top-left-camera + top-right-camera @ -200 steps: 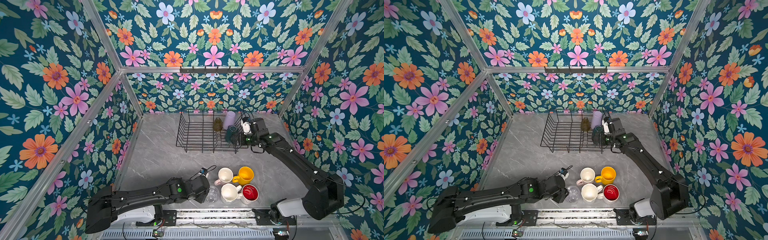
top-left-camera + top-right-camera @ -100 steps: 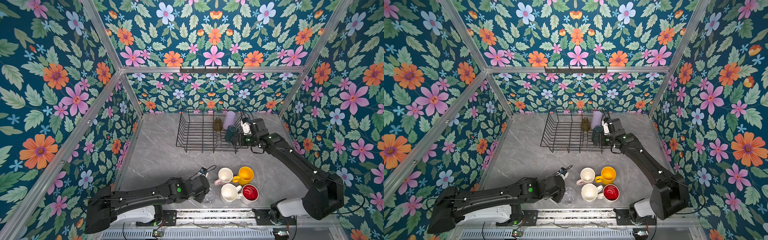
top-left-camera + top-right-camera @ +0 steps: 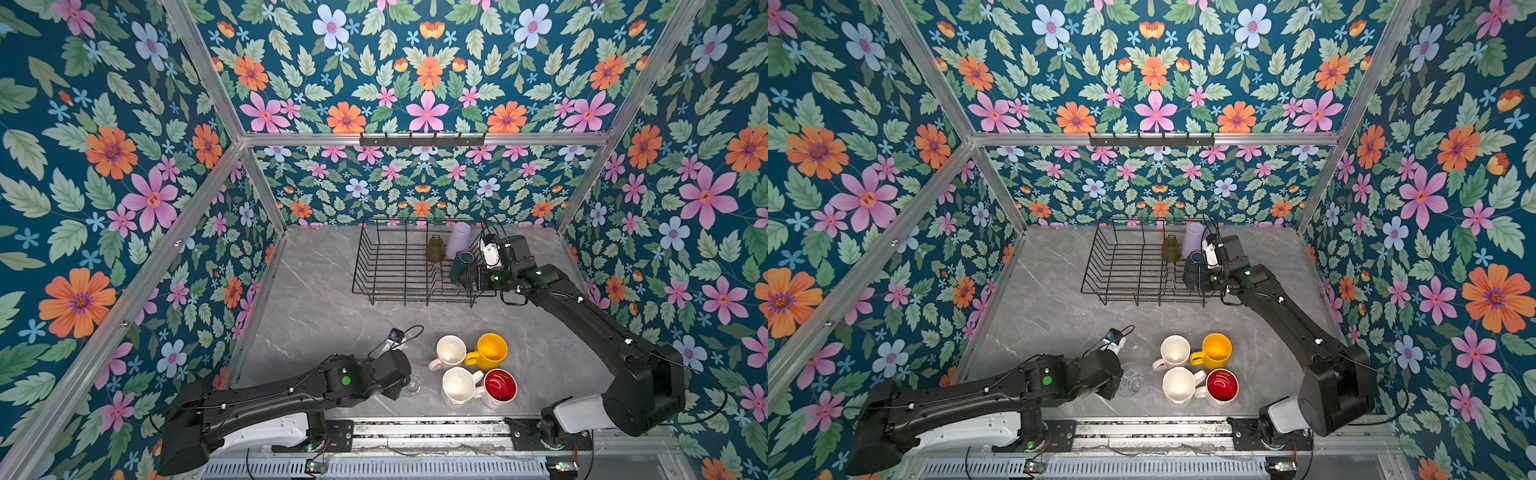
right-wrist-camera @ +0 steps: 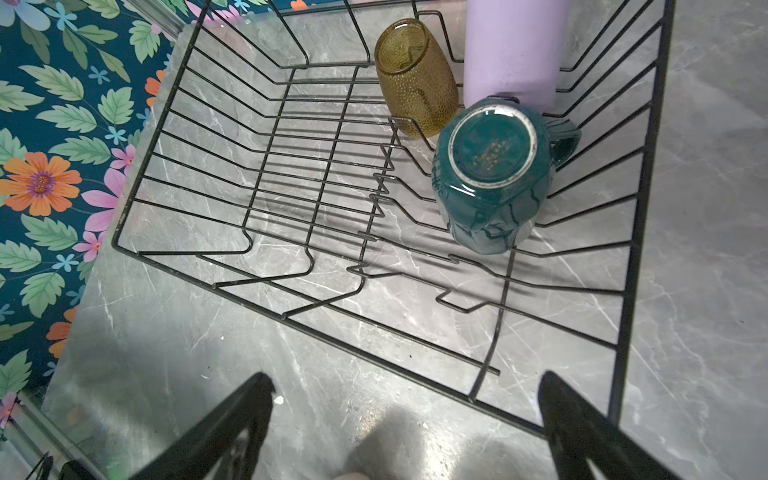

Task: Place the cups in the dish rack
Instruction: 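Lift the clear tumbler with the left gripper toward the rack while the right approaches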

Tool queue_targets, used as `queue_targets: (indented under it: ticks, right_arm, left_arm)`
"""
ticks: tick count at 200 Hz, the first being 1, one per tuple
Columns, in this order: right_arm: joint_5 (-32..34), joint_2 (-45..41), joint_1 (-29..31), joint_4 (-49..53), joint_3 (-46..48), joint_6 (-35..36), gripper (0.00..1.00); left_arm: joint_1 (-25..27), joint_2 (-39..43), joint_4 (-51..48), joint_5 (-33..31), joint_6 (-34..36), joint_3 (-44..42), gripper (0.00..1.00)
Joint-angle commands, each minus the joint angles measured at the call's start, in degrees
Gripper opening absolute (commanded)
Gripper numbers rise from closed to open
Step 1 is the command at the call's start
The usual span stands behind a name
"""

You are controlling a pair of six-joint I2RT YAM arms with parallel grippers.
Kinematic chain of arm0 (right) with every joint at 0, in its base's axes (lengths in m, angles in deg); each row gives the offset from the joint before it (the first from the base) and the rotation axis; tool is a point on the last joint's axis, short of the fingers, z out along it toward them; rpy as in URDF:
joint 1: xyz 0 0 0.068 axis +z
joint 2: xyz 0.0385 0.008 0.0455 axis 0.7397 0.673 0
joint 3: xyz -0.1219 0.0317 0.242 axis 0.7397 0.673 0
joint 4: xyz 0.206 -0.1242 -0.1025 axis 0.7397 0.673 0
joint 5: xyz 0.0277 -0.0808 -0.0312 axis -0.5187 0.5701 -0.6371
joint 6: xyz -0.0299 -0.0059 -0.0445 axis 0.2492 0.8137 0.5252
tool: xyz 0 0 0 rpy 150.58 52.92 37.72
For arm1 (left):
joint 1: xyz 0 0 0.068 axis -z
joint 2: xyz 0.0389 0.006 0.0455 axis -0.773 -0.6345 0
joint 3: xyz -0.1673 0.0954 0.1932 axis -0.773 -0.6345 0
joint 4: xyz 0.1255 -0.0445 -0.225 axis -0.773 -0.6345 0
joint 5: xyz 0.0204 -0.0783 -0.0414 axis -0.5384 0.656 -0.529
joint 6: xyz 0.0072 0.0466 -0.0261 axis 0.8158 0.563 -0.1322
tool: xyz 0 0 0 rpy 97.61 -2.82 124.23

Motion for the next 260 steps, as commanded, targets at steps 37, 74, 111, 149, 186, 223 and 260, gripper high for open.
queue_targets:
  ticks: [37, 74, 111, 149, 186, 223, 260]
  right_arm:
    - [-5.0, -3.1, 0.0, -5.3, 1.5, 0.1, 0.99]
    - [-8.5, -5.9, 0.1, -7.7, 2.7, 0.2, 0.99]
    - [-13.3, -7.5, 0.0, -10.2, 3.7, -0.5, 0.99]
    - [-19.8, -9.1, 0.0, -14.2, 5.7, -1.4, 0.99]
    - [-28.2, -9.1, -0.1, -21.7, 8.0, -3.8, 0.99]
    - [-36.3, -8.7, -0.1, -29.5, 9.6, -6.2, 0.99]
    - [-42.6, -7.3, 0.0, -38.1, 10.4, -10.6, 0.98]
  left_arm:
    - [-9.7, 17.3, 9.1, -12.5, 7.0, 0.0, 0.0]
    - [-18.7, 19.6, 16.6, -9.6, 14.2, 1.2, 0.0]
    - [-24.5, 12.8, 22.8, -3.9, 19.3, 4.6, 0.0]
    - [-33.2, 9.6, 28.8, 8.6, 20.2, 5.7, 0.0]
    - [-44.4, 8.3, 38.5, 28.4, 15.9, 2.0, 0.0]
    - [-52.5, 5.4, 53.0, 46.1, 8.7, -2.6, 0.0]
    - [-55.3, 0.8, 69.5, 58.6, 1.8, -4.4, 0.0]
